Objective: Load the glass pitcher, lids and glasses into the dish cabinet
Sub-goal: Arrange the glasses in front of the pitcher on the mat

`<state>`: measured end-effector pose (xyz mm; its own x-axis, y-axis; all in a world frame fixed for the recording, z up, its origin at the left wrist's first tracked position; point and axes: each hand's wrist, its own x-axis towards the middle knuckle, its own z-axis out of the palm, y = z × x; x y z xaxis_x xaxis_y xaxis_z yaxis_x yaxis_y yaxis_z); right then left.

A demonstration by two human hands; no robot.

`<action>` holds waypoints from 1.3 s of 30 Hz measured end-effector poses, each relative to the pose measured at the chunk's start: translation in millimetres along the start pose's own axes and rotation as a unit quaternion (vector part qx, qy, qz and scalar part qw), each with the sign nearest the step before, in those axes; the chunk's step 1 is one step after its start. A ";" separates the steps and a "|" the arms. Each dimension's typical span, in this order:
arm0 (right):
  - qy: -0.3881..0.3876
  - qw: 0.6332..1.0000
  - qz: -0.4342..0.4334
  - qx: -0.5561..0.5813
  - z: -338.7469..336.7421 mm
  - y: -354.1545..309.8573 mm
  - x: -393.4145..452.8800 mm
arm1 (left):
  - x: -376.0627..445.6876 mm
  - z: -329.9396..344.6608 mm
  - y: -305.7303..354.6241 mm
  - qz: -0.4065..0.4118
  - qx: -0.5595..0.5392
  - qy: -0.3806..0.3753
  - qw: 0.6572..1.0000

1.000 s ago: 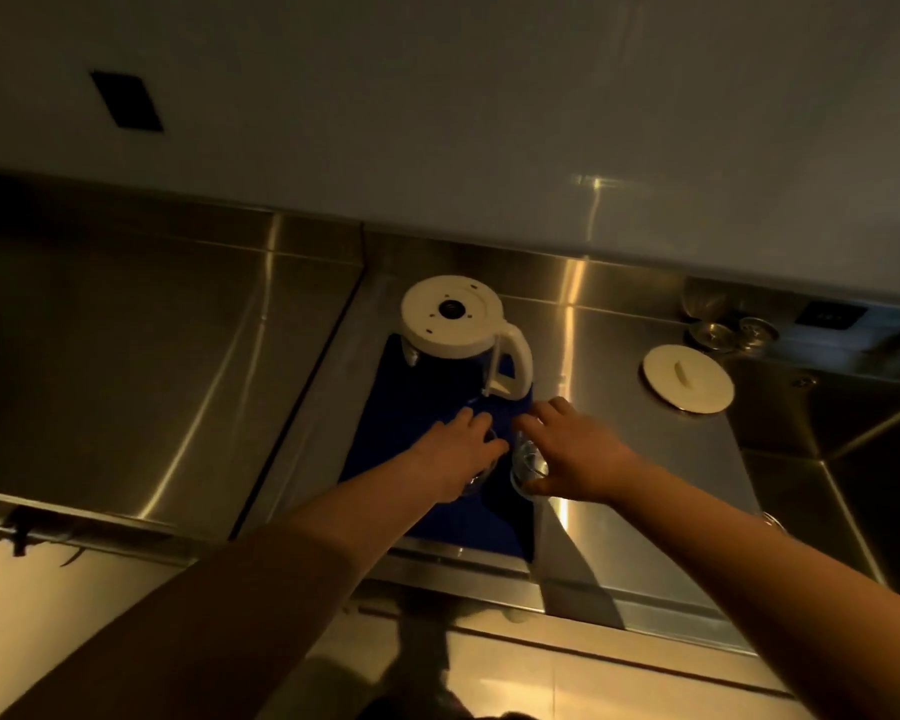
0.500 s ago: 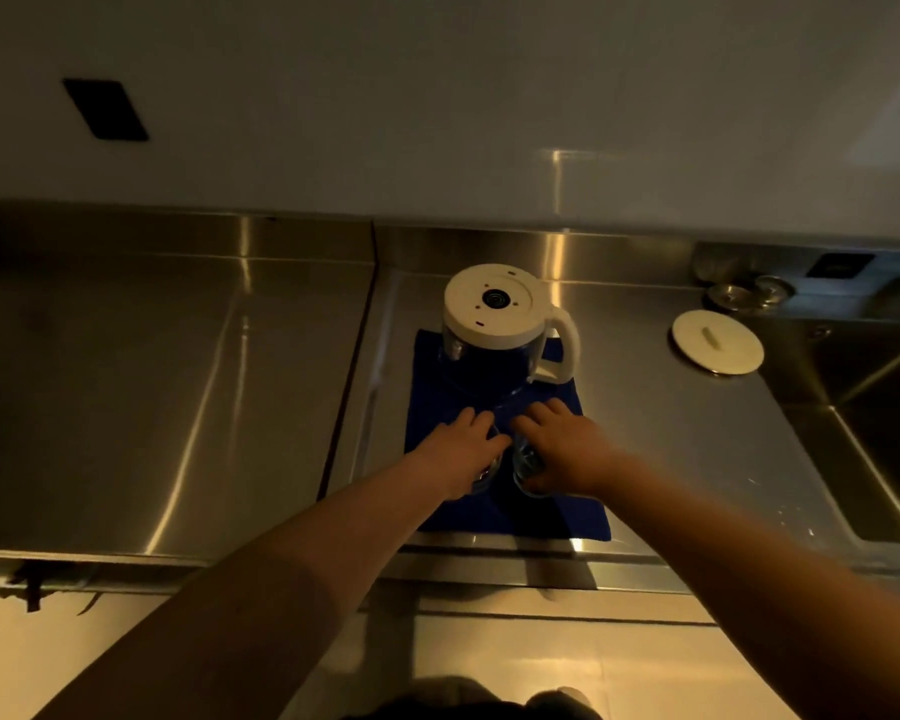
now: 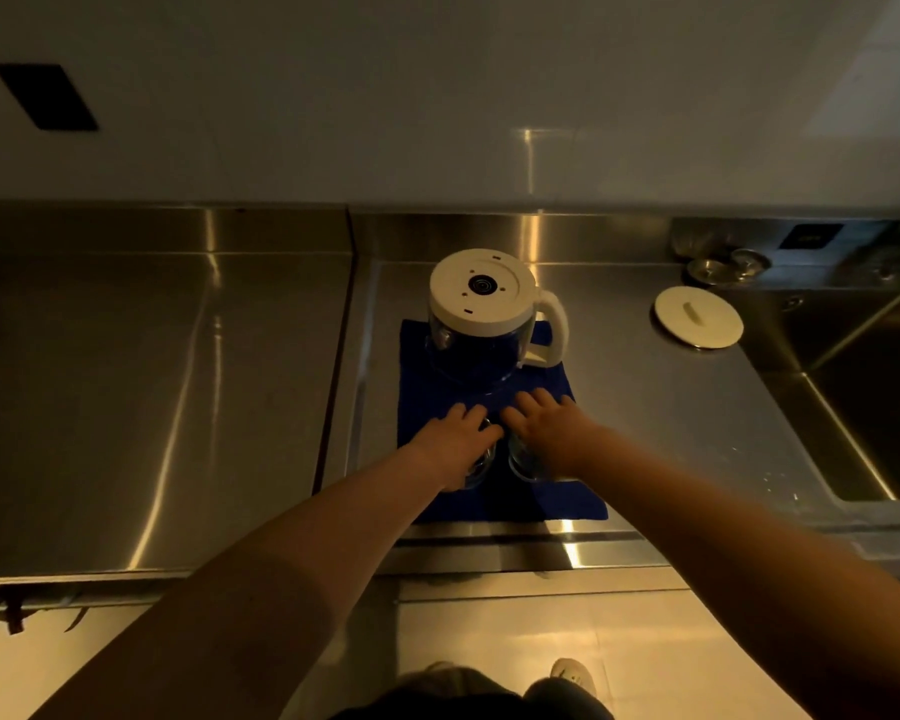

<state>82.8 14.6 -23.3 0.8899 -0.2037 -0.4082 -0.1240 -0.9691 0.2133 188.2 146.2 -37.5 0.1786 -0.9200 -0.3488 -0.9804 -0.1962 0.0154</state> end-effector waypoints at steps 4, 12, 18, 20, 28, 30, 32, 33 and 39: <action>0.011 1.000 -0.013 0.000 -4.6 3.7 -3.8 | -2.6 -3.9 0.1 0.001 0.005 0.001 1.000; 0.129 0.990 0.026 0.049 -2.2 7.0 -13.0 | -7.1 -13.6 3.8 -0.023 0.033 0.040 0.998; 0.134 0.984 0.058 0.101 18.8 6.1 -22.2 | -13.8 -8.6 8.9 -0.054 0.049 0.050 0.996; 0.117 0.983 0.086 0.117 18.4 7.5 -22.9 | -12.9 -9.2 12.5 -0.071 0.077 0.042 0.994; -0.035 0.989 0.143 -0.020 8.6 -9.5 -10.3 | -5.7 -7.0 26.5 -0.129 0.138 0.001 0.982; -0.058 0.987 0.143 -0.039 11.0 -13.2 -7.1 | -5.5 -7.2 24.7 -0.140 0.134 -0.002 0.981; -0.047 0.987 0.142 -0.053 14.2 -12.7 -9.0 | -3.0 -6.5 22.7 -0.139 0.140 -0.008 0.980; -0.040 0.988 0.139 -0.059 15.7 -11.7 -10.2 | -1.6 -5.5 22.4 -0.137 0.154 -0.016 0.978; -0.041 0.991 0.120 -0.045 28.4 -11.1 -13.0 | 12.6 -4.8 26.6 -0.112 0.288 -0.075 0.948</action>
<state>60.1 24.0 -45.6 0.8001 -0.4411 -0.4066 -0.2852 -0.8759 0.3891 164.7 127.8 -37.0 0.4157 -0.8104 -0.4128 -0.8094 -0.1225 -0.5744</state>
